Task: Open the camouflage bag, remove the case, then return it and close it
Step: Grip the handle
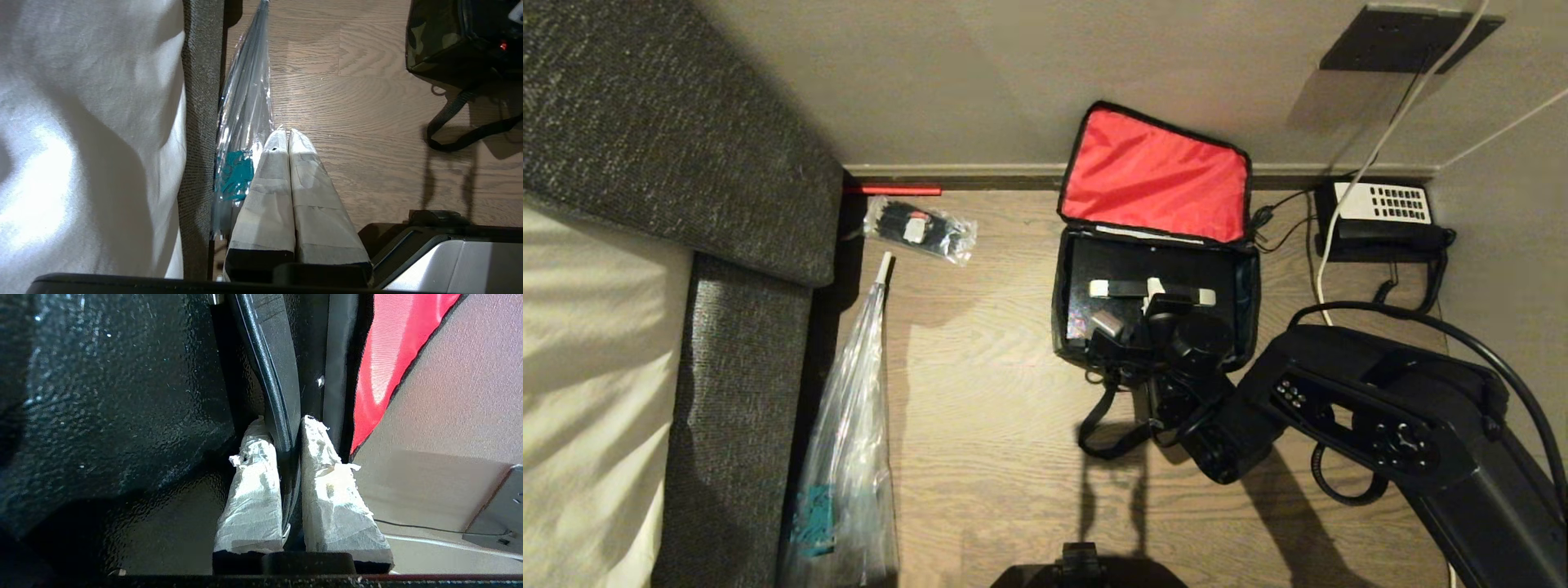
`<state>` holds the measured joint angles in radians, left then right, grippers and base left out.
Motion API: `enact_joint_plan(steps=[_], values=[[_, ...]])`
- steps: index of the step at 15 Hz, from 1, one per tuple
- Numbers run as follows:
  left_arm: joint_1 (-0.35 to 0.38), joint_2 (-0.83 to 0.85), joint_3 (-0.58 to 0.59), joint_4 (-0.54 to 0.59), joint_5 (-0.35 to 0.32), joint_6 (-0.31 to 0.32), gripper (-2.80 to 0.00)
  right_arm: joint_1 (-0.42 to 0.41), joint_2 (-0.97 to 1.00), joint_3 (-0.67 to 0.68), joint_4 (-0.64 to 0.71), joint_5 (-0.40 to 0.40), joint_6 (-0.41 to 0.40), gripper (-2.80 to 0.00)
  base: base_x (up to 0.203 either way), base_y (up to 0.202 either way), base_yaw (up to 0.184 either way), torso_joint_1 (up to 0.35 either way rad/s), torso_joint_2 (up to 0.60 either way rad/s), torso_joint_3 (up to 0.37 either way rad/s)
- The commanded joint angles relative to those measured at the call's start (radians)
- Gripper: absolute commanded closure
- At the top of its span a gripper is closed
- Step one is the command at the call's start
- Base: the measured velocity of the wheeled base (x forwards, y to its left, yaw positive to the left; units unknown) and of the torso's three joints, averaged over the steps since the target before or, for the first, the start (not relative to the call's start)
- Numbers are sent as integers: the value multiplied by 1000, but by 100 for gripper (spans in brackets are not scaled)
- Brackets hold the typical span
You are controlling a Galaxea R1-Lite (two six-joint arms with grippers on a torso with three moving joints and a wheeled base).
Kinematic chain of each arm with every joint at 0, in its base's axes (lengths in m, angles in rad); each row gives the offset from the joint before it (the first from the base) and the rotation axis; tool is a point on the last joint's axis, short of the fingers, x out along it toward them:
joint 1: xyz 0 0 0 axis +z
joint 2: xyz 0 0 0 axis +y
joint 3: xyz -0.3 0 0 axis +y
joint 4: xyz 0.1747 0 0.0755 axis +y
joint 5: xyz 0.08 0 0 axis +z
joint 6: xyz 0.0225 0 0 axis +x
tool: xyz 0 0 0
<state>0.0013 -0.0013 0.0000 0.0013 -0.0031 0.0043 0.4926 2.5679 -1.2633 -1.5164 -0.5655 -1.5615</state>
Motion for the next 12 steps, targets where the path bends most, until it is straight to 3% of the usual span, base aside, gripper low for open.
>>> enact_joint_plan(steps=[1,12], values=[[0,1,2,0,0,0,0,2,-22,12,-14,-2,-9,0,0,0,0,0,0,0],[0,1,2,0,0,0,0,72,-190,102,-13,-20,-22,0,0,0,0,0,0,0]])
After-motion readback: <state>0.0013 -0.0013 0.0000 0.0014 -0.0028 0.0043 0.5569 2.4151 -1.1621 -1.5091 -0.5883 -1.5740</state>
